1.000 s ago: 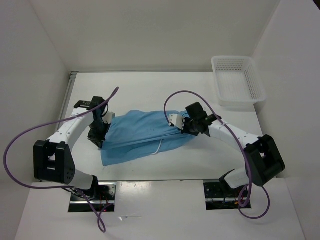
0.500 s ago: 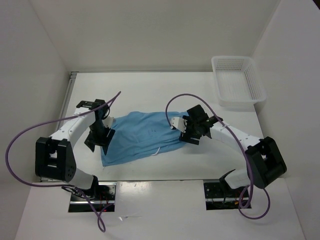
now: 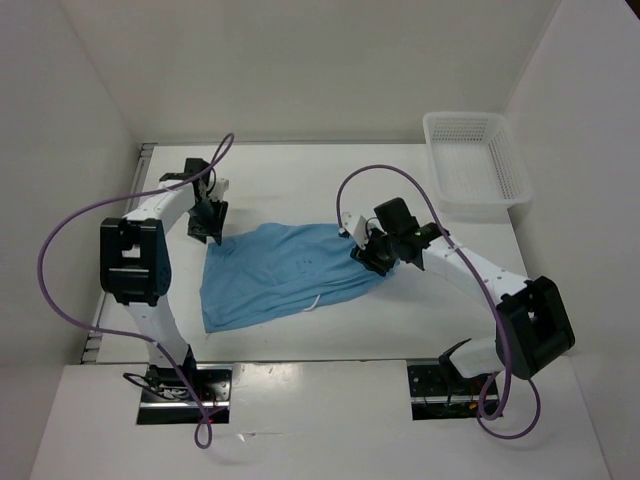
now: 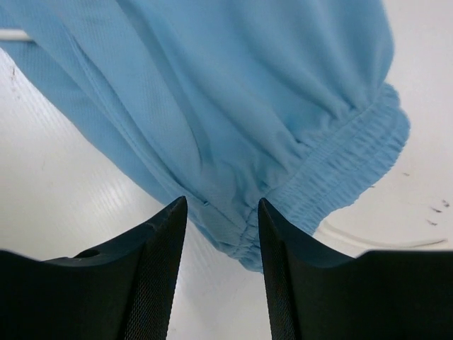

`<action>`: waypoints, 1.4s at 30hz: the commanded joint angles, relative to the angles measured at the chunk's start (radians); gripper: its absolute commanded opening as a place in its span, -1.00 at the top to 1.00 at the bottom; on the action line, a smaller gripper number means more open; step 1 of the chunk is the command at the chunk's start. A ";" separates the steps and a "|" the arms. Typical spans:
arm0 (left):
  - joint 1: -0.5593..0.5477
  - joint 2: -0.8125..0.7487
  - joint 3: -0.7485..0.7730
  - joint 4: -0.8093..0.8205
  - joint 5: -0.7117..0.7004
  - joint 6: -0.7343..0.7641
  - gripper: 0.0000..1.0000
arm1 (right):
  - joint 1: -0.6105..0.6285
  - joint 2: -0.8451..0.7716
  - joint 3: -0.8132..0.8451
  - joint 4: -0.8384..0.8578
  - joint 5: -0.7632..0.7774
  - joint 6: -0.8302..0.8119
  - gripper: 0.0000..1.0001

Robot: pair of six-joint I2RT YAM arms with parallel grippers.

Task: Fold and stack the shorts
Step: Fold the shorts

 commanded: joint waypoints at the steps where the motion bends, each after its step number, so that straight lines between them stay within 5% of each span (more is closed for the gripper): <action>1: -0.019 0.040 0.021 0.063 0.068 0.003 -0.04 | -0.004 -0.006 -0.027 -0.009 -0.015 -0.020 0.00; 9: -0.019 0.101 0.001 0.063 0.059 0.003 -0.04 | -0.004 0.025 -0.087 0.025 0.057 -0.115 -0.10; 15: -0.019 0.161 0.021 0.090 0.059 0.003 0.51 | 0.028 0.081 -0.111 0.083 0.111 -0.160 -0.08; 22: -0.019 0.184 0.040 0.109 0.053 0.003 1.00 | 0.028 0.092 -0.131 0.093 0.145 -0.218 0.70; 25: 0.026 0.173 0.091 0.120 -0.004 0.003 1.00 | 0.028 0.068 -0.131 0.067 0.134 -0.227 0.93; 38: 0.066 0.215 0.177 0.090 -0.062 0.003 1.00 | 0.098 -0.017 -0.161 -0.002 0.096 -0.287 1.00; 40: 0.066 0.224 0.177 0.090 -0.047 0.003 0.94 | 0.123 -0.017 -0.170 0.031 0.096 -0.254 0.77; 41: 0.055 0.224 0.186 0.090 -0.047 0.003 0.86 | 0.123 -0.017 -0.170 0.048 0.118 -0.238 -0.04; 42: 0.044 0.224 0.186 0.080 -0.047 0.003 0.53 | 0.137 -0.006 -0.170 0.062 0.119 -0.223 -0.30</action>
